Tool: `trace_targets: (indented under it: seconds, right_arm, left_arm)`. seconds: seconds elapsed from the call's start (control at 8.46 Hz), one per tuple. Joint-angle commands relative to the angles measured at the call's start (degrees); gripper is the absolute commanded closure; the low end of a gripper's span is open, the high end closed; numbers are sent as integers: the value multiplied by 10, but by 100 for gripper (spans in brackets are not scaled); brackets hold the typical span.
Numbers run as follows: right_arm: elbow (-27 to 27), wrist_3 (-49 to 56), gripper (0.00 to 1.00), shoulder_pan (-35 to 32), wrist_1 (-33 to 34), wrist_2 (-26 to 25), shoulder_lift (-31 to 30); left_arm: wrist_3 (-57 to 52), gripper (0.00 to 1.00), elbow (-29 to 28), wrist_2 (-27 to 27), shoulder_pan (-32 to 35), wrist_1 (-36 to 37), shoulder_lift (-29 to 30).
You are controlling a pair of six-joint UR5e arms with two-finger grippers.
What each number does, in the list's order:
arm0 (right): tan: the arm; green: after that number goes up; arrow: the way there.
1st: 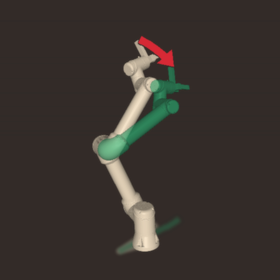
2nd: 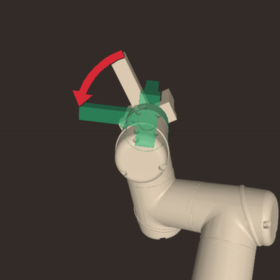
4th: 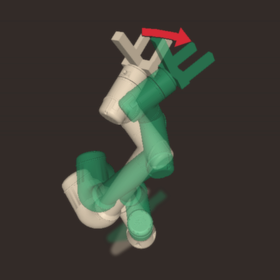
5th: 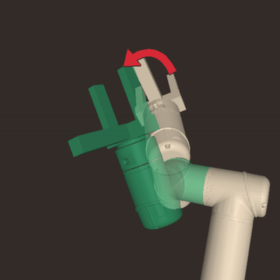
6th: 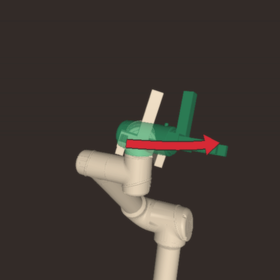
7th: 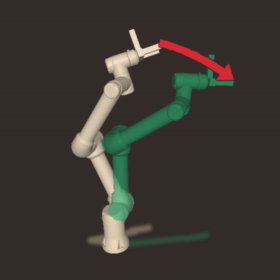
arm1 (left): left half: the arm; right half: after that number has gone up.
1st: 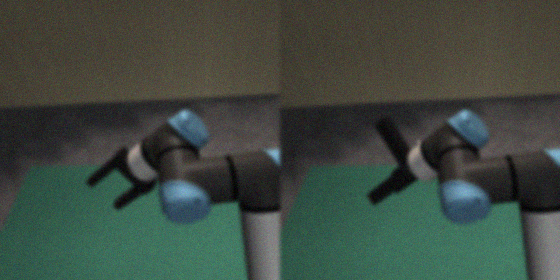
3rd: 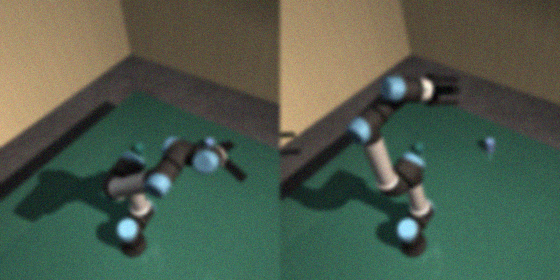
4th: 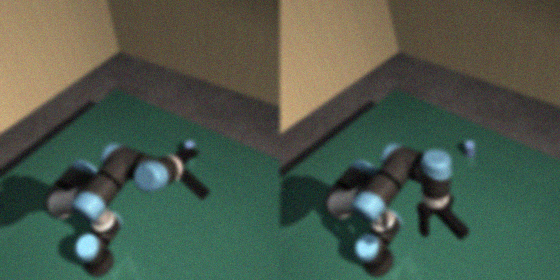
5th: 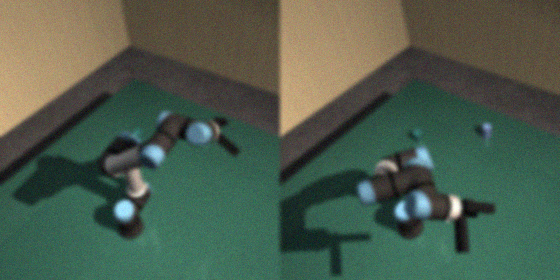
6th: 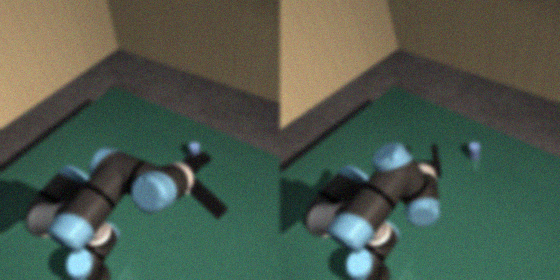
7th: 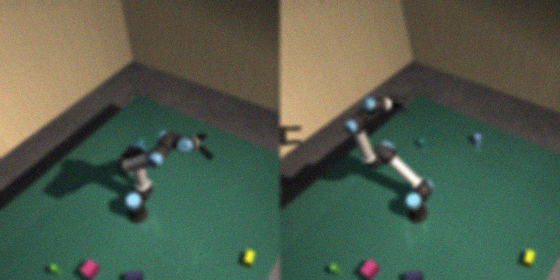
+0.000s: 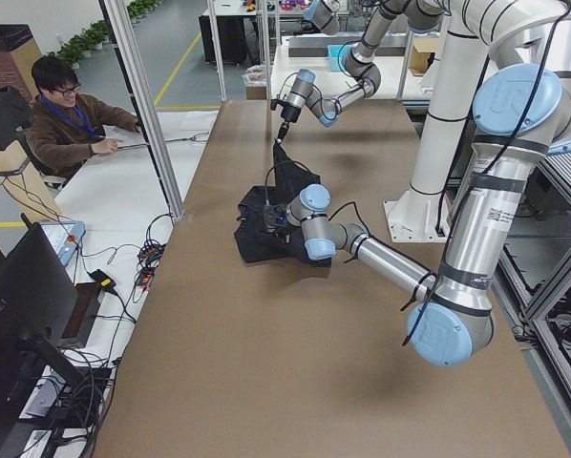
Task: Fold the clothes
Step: 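Lift the hem with both grippers and fold it toward the collar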
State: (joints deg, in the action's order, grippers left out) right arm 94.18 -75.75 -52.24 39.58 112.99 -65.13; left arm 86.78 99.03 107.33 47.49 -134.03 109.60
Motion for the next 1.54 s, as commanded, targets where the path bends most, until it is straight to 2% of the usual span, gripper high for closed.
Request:
trace_targets:
  seconds: [0.0, 0.24, 0.47, 0.71, 0.83, 0.95, 1.18, 1.42]
  right_arm:
    - [-52, 9, 100, -1, -3, -43, 21]
    - [-76, 10, 100, 0, -4, -71, 19]
    - [-106, 17, 100, 1, -19, -100, 24]
    - [-144, 17, 100, 1, -19, -110, 47]
    - [-163, 17, 100, 2, -19, -136, 55]
    - [-171, 17, 100, 3, -19, -138, 61]
    - [-170, 9, 100, 2, -18, -135, 75]
    - [-147, -17, 100, 2, -17, -131, 86]
  left_arm:
    - [-2, 100, -2, -1, 16, 40, 24]
    - [-8, 100, -37, -12, 18, 52, 35]
    - [-8, 100, -101, -25, 26, 51, 66]
    - [-11, 100, -135, -25, 32, 51, 80]
    - [-12, 100, -138, -25, 35, 51, 80]
    - [-11, 100, -138, -25, 35, 51, 81]
    - [-8, 100, -133, -25, 35, 51, 91]
    - [-6, 100, -105, -19, 37, 54, 95]
